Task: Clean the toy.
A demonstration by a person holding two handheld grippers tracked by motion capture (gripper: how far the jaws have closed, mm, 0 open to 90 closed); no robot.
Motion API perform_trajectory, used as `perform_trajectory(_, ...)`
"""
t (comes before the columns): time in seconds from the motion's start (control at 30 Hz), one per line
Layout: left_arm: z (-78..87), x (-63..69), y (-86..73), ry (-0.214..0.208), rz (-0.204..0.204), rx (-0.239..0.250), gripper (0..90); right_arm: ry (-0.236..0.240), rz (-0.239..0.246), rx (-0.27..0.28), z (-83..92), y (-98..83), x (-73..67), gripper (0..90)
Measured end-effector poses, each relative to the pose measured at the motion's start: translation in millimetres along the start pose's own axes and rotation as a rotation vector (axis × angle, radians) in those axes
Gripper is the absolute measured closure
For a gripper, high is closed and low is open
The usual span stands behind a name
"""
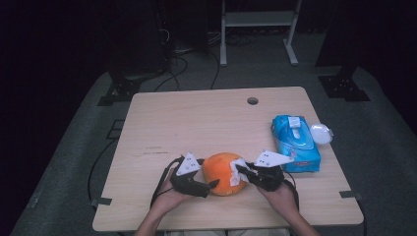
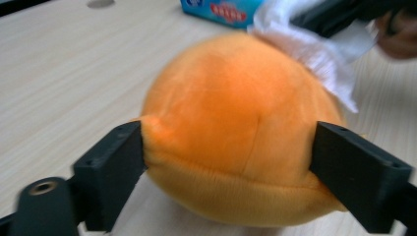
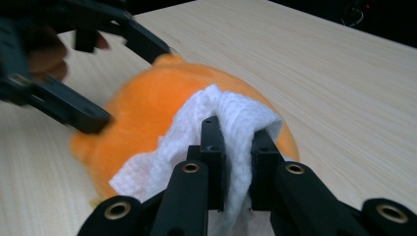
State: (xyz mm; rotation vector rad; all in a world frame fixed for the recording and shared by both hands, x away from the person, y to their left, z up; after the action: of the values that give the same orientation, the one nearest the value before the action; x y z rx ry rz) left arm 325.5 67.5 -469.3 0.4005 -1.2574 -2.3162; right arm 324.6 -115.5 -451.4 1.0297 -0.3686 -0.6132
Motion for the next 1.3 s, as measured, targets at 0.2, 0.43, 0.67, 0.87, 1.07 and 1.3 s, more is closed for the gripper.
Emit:
perform_trajectory(0.2,-0.2,3.6,0.6,-0.007,-0.039,0.013,21.7,0.018,0.098,0.002,-5.2,14.7,-18.1,80.1)
perform_trajectory(0.43,4.0,-4.8,4.0,-0.006,0.087,0.029,9.9,0.002,0.034,-0.009,-2.1,3.9,1.7,80.2)
perform_trajectory(0.67,-3.0,7.8,1.7,0.005,-0.056,-0.015,20.7,0.051,0.126,-0.001,-6.5,16.4,-31.0,80.0)
perform_trajectory(0.87,-2.4,10.1,2.0,0.013,-0.089,0.012,18.7,0.042,0.091,-0.004,-7.4,17.3,-18.6,80.2)
perform_trajectory(1.07,-5.5,5.8,1.8,-0.037,0.051,0.016,13.7,0.016,0.105,-0.008,-2.2,14.3,-18.2,80.2)
perform_trajectory(1.3,-5.0,24.0,7.3,0.006,-0.144,-0.004,22.8,0.059,0.196,-0.009,-10.6,23.7,-52.9,80.1)
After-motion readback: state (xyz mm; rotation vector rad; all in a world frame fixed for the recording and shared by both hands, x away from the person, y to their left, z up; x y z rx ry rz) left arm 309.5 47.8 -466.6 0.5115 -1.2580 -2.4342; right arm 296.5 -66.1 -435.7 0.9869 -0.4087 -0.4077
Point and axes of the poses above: each handheld gripper's, and its own axes: z roughly backward along the jaws, y roughly out of its top, x roughly to its right, the point moved 6 cm from there along -z, roughly forward along the jaws, and after that the axes turned 1 degree about -x, right-handed, at the moved point
